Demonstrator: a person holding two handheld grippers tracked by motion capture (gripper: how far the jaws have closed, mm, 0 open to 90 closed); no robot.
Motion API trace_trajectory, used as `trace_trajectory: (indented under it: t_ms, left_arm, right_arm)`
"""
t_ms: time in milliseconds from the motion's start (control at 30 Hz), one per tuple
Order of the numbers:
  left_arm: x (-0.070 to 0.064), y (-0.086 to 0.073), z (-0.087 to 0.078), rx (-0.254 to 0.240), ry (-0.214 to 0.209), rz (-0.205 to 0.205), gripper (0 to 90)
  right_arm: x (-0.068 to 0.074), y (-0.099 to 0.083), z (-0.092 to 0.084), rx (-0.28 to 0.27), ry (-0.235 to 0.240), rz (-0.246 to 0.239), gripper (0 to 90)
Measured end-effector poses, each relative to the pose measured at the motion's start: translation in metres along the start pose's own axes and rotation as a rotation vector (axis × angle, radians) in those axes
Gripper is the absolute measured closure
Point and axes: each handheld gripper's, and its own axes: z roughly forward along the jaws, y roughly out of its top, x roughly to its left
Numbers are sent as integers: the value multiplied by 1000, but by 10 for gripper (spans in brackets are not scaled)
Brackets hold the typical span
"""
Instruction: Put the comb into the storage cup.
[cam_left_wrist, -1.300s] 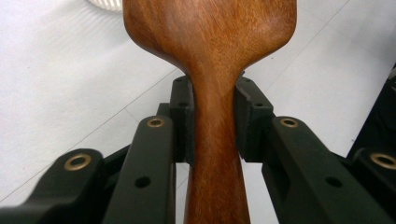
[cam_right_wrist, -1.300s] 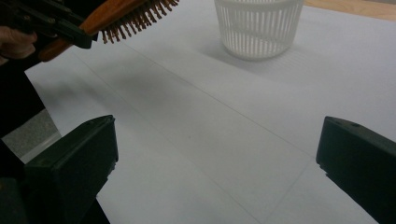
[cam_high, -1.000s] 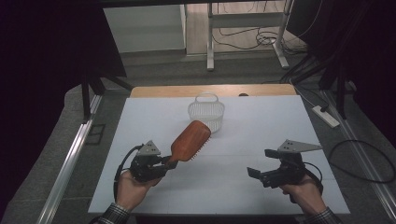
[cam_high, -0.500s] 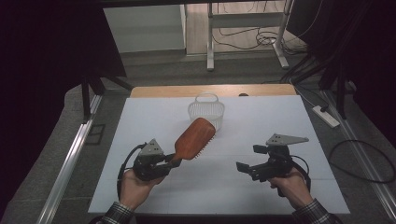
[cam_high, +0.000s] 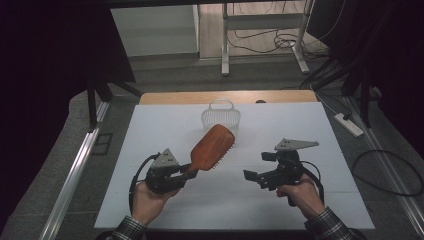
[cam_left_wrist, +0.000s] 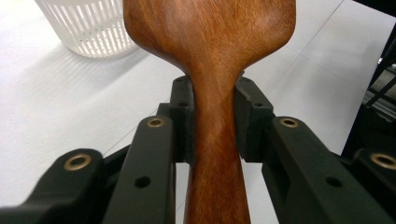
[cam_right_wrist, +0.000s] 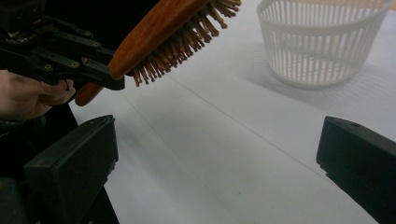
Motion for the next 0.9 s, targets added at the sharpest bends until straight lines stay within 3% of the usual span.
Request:
trace_trajectory:
  t_ms: [200,500,900]
  left_arm:
    - [-4,2,2,-12,-6,1,715]
    - [-8,4,4,-26,-17,5,715]
    - [-15,8,7,-40,-28,21,715]
  right_arm:
    - [4,9,10,12,12,-5,0]
    - [9,20,24,35,19,29,0]
    - [13,33,37,24,61,53,0]
